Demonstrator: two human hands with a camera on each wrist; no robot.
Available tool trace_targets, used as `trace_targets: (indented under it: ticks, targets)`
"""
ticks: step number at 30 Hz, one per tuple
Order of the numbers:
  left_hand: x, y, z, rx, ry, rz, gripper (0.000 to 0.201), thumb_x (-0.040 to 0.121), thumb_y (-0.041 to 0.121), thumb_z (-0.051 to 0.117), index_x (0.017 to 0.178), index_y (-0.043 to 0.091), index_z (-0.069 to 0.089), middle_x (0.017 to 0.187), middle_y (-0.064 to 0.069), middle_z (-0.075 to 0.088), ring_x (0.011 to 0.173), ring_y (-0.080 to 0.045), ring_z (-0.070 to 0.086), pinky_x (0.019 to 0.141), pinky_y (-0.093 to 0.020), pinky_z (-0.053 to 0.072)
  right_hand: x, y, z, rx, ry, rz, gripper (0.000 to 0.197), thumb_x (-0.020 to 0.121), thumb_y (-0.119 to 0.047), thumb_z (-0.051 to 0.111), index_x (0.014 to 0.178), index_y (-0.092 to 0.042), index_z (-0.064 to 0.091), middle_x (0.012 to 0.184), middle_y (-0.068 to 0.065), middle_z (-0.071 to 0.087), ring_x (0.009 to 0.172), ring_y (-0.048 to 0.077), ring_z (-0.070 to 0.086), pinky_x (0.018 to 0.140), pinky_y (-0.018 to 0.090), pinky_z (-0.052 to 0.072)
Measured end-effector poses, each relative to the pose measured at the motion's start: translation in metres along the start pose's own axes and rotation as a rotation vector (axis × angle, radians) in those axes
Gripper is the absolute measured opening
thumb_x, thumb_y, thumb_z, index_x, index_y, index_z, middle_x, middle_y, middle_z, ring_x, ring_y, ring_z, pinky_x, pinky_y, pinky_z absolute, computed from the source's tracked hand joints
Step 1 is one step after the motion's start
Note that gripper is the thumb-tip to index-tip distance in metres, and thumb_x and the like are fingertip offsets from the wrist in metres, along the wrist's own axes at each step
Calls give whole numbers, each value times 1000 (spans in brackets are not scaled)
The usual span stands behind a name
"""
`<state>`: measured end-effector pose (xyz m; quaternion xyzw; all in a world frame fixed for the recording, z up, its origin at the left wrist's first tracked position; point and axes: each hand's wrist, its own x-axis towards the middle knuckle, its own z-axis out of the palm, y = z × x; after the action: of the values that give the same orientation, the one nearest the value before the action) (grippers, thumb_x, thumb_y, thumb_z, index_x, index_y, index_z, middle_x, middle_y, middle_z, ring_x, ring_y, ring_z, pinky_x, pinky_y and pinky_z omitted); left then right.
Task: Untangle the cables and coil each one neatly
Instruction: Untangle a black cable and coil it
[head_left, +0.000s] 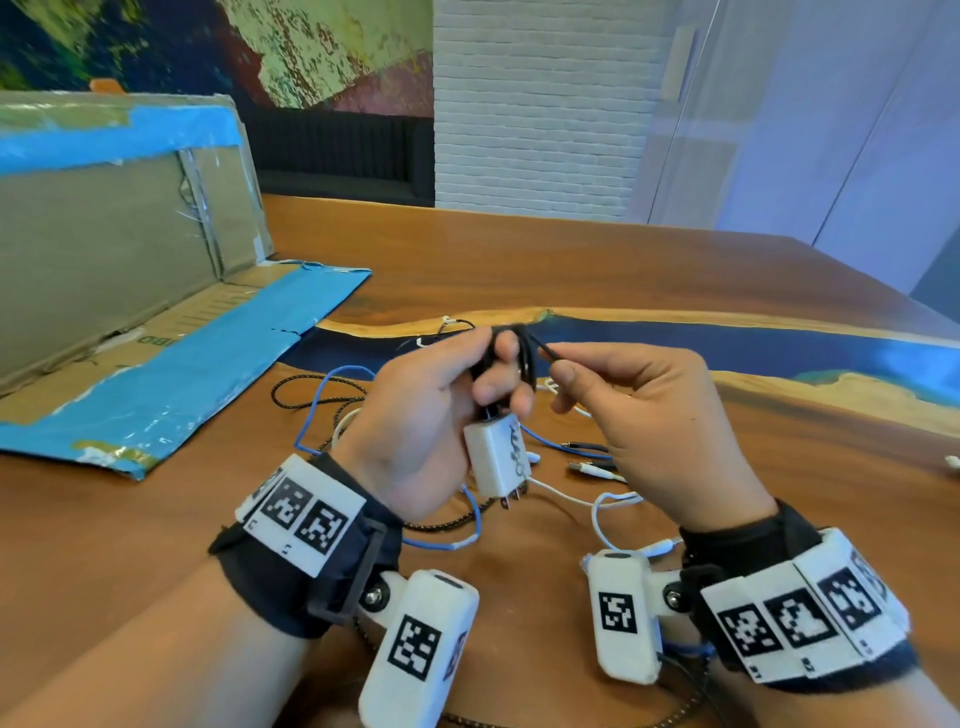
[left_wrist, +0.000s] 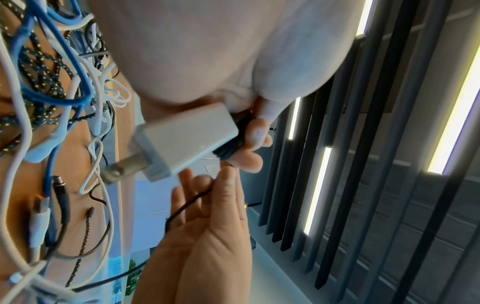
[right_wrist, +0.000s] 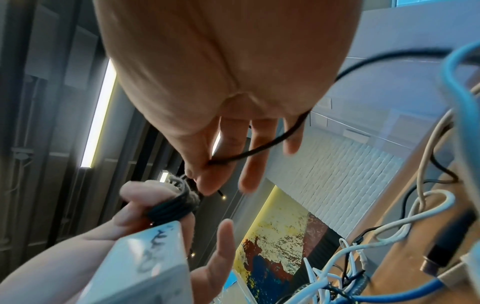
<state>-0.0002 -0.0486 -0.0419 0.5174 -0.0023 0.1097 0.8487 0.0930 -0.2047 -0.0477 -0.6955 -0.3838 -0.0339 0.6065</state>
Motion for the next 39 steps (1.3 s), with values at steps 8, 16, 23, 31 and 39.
trace_targets:
  ticks: [8, 16, 23, 31, 39]
  targets:
    - [9, 3, -6, 133, 159, 163, 27, 111, 17, 32, 95, 13, 55, 109, -9, 78, 110, -22, 73, 94, -37, 49, -5, -3, 1, -228, -413, 135, 12, 94, -21, 73, 98, -25, 84, 64, -7, 72, 57, -1, 56, 59, 18, 45]
    - [4, -5, -12, 834, -100, -31, 38, 111, 22, 39, 84, 5, 61, 54, -2, 50, 57, -21, 48, 66, -38, 46, -3, -12, -15, -14, -323, 75, 18, 90, -2, 74, 91, -18, 84, 80, -1, 79, 79, 25, 75, 75, 42, 62]
    - [-4, -1, -5, 407, -151, -128, 51, 103, 37, 43, 58, 14, 44, 54, -3, 24, 51, -22, 32, 52, -26, 34, 5, -3, -19, 22, -66, 25, 18, 87, 1, 75, 89, -16, 80, 83, -2, 80, 82, 7, 75, 75, 16, 54]
    - [0, -8, 4, 158, -20, -99, 53, 101, 42, 43, 55, 17, 38, 53, -1, 21, 49, -21, 29, 50, -23, 36, 2, 11, 2, -109, -93, 28, 15, 88, -14, 79, 87, -29, 83, 85, -3, 74, 78, 19, 68, 69, 32, 54]
    - [5, -15, 2, 159, 123, -101, 58, 107, 42, 40, 55, 17, 40, 55, -2, 22, 48, -18, 30, 52, -27, 31, -4, 13, 15, 288, -228, 239, 30, 98, 5, 51, 104, -3, 79, 88, 22, 77, 85, 33, 76, 81, 37, 60]
